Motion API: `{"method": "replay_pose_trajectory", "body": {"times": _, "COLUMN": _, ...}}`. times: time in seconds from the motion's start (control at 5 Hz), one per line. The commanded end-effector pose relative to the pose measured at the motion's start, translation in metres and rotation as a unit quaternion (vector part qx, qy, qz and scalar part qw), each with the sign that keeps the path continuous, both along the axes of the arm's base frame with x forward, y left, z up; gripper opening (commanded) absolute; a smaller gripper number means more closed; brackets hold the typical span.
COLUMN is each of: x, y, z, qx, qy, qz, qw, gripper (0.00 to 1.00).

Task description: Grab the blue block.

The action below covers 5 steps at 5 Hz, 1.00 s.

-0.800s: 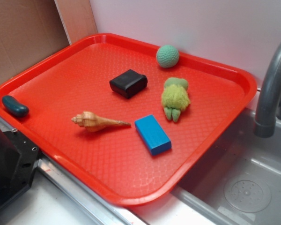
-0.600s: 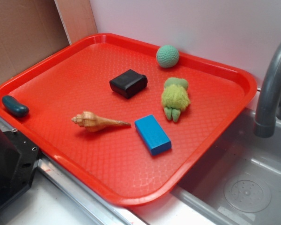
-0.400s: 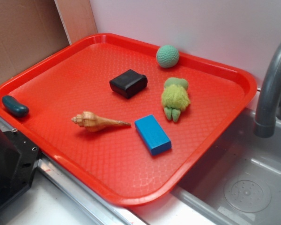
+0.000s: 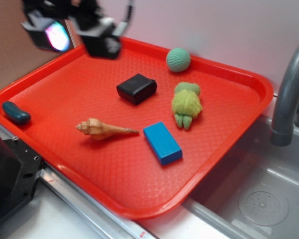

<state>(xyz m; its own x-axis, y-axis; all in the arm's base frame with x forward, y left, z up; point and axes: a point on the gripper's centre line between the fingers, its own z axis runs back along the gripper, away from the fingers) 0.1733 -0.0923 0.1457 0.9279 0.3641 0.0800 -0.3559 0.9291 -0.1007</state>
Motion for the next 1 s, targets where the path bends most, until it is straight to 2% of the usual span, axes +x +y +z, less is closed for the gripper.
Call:
{"method": "replay_pose_trajectory", "body": {"times": 0.0, "x": 0.018, "y": -0.016, "z": -0.004, "qx": -0.037, "qy": 0.002, "qz": 0.004, "qw": 0.999, "gripper": 1.0}}
{"method": "replay_pose_trajectory", "body": {"times": 0.4, "x": 0.018, "y": -0.016, "z": -0.004, "qx": -0.037, "qy": 0.002, "qz": 0.004, "qw": 0.999, "gripper": 1.0}}
{"method": "replay_pose_trajectory", "body": {"times": 0.6, "x": 0.041, "y": -0.033, "z": -0.038, "qx": -0.004, "qy": 0.016, "qz": 0.056, "qw": 0.998, "gripper": 1.0}}
{"method": "replay_pose_trajectory", "body": {"times": 0.8, "x": 0.053, "y": -0.045, "z": -0.055, "qx": -0.011, "qy": 0.028, "qz": 0.117, "qw": 0.993, "gripper": 1.0}}
